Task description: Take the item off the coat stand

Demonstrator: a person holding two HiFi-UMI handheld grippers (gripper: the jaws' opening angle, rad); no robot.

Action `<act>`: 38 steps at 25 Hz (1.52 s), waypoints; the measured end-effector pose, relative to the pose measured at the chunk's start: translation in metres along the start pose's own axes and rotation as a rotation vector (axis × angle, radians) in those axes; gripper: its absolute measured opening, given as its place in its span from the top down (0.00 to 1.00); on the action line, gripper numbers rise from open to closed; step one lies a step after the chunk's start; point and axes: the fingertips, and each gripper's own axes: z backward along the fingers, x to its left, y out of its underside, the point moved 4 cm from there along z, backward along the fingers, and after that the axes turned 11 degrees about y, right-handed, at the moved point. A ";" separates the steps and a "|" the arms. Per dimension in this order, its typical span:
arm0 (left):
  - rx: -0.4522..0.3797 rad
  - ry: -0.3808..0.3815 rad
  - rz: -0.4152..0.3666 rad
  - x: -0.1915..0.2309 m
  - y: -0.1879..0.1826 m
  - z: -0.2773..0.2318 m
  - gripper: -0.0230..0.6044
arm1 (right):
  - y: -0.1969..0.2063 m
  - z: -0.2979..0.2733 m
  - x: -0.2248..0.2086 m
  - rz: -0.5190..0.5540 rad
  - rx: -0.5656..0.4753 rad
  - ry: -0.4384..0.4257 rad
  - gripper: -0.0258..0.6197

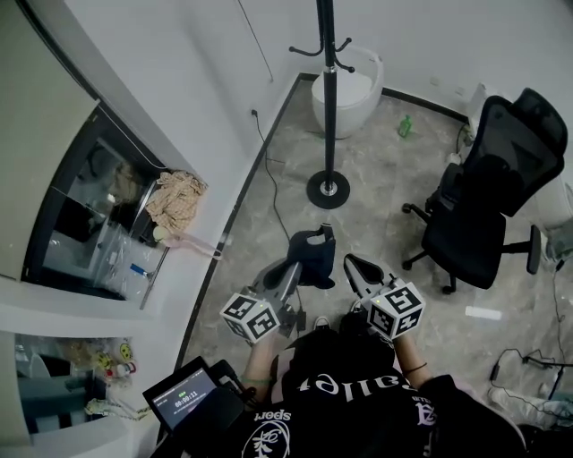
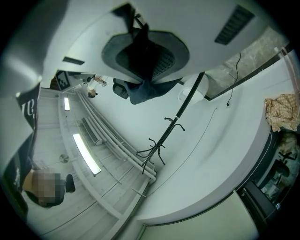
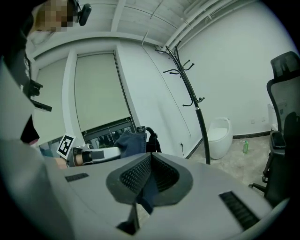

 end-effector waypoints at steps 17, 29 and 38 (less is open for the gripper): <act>0.003 -0.030 -0.018 -0.075 0.031 -0.022 0.94 | 0.004 0.073 -0.036 0.004 -0.005 -0.021 0.93; 0.009 -0.058 -0.023 -0.122 0.057 -0.028 0.94 | 0.011 0.120 -0.054 0.003 -0.014 -0.049 0.93; 0.022 -0.067 -0.016 -0.134 0.062 -0.028 0.94 | 0.015 0.130 -0.053 0.000 -0.001 -0.055 0.93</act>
